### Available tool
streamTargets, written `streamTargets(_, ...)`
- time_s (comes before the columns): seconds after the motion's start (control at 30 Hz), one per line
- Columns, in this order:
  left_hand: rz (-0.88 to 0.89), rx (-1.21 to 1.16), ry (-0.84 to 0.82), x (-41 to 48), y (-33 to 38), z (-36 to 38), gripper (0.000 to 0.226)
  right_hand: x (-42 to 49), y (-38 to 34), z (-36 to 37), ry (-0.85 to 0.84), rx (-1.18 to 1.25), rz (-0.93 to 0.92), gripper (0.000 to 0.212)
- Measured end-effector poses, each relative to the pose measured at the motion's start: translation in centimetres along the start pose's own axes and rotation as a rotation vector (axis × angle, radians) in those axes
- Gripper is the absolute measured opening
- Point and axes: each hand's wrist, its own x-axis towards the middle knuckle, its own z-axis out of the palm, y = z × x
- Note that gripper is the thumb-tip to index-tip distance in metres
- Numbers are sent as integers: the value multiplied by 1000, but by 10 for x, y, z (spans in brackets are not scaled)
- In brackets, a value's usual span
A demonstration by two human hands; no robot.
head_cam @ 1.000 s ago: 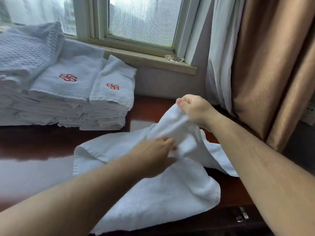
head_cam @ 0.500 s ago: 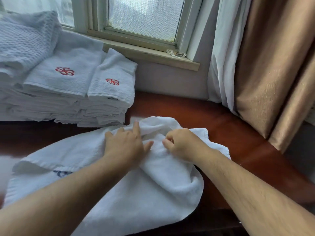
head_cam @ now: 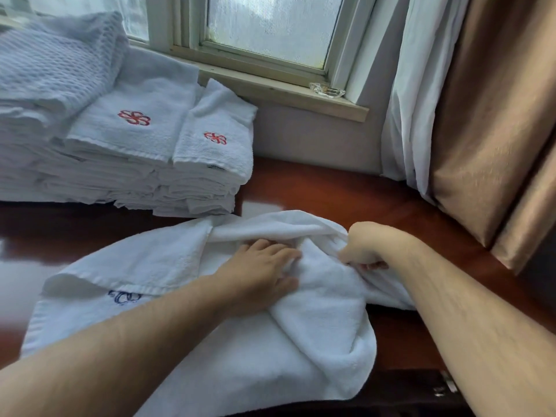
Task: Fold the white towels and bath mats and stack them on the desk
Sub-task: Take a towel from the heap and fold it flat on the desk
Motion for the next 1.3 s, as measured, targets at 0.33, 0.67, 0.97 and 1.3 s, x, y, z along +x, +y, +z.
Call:
streamTargets(0.33,40,39,13,-4,-3,9,61,46,3,16,998,237,-200,76)
streamTargets(0.67,-93,65,34,-2,-6,8,62,57,10,42,468,95,14,27)
streamTargets(0.97,-181,-33,211,1,-1,1,41,57,-11,60,308,391,-421,38)
streamTargets(1.3,-406,95,334,-7,-2,-7,28,52,-72,33,458,490,-361,30)
